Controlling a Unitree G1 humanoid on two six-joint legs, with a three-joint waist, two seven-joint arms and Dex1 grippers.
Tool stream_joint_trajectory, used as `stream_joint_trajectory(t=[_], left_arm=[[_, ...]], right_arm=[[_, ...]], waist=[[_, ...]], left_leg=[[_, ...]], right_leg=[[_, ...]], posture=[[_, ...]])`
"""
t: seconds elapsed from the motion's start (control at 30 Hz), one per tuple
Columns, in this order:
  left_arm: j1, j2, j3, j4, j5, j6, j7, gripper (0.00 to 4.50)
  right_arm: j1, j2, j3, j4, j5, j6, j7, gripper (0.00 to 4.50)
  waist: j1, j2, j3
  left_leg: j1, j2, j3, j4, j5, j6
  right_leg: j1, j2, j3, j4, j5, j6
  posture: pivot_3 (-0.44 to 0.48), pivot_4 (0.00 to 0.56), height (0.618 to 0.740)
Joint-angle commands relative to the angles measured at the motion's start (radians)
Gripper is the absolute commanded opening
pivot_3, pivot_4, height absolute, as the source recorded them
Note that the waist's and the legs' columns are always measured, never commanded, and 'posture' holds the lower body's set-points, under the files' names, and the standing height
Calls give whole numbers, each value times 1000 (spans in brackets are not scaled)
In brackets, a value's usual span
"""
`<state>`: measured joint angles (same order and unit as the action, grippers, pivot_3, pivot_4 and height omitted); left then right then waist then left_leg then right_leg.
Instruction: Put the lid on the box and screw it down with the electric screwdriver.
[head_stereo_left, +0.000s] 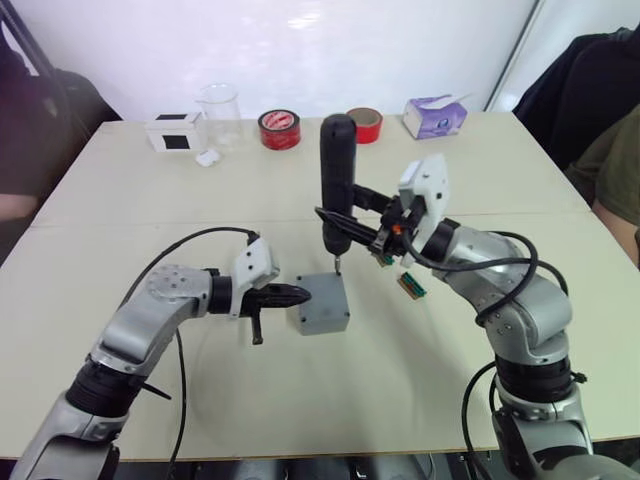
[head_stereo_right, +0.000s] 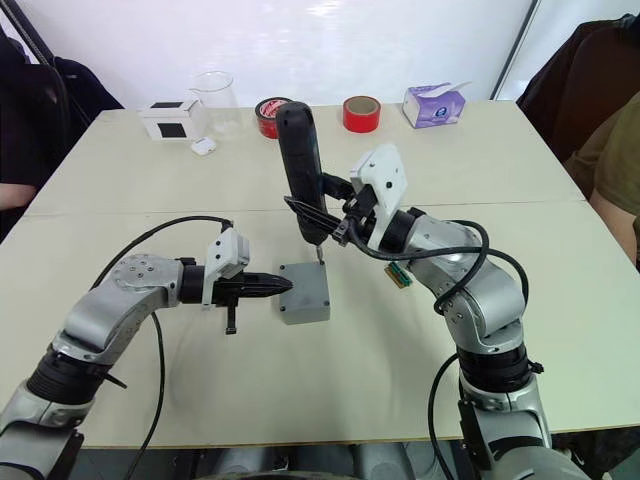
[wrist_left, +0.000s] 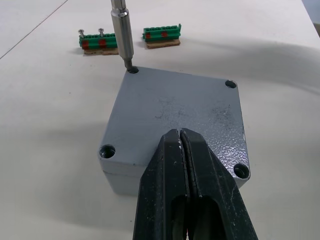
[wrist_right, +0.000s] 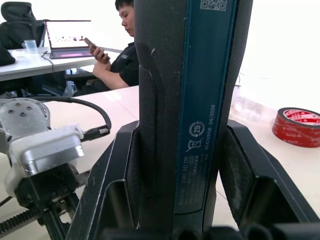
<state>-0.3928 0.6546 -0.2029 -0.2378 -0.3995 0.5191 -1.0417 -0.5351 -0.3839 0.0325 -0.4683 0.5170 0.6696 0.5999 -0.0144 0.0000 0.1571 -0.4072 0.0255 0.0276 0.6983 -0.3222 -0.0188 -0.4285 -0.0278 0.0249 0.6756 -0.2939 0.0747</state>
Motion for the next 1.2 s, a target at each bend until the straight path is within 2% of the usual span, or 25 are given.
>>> stream_joint_trajectory(t=[0.03, 0.83, 1.2], left_arm=[[-18, -7, 1, -6, 10, -14, -2, 0], [-32, -52, -50, 40, 95, -17, 26, 0], [-24, -47, -84, 47, 122, -22, 13, 0]], right_arm=[[-5, -11, -8, -29, -1, -40, 5, 1653], [29, -24, 4, -55, 69, 0, 8, 1653], [77, -34, 41, 7, 1, -19, -17, 1653]], waist=[[0, 0, 0], [0, 0, 0], [1, -1, -1]], left_leg=[[0, 0, 0, 0, 0, 0], [2, 0, 0, 0, 0, 0], [5, 0, 0, 1, 0, 0]], right_leg=[[0, 0, 0, 0, 0, 0], [2, 0, 0, 2, 0, 0], [5, 1, 0, 3, 0, 0]], posture=[[0, 150, 740], [0, 150, 740], [0, 150, 740]])
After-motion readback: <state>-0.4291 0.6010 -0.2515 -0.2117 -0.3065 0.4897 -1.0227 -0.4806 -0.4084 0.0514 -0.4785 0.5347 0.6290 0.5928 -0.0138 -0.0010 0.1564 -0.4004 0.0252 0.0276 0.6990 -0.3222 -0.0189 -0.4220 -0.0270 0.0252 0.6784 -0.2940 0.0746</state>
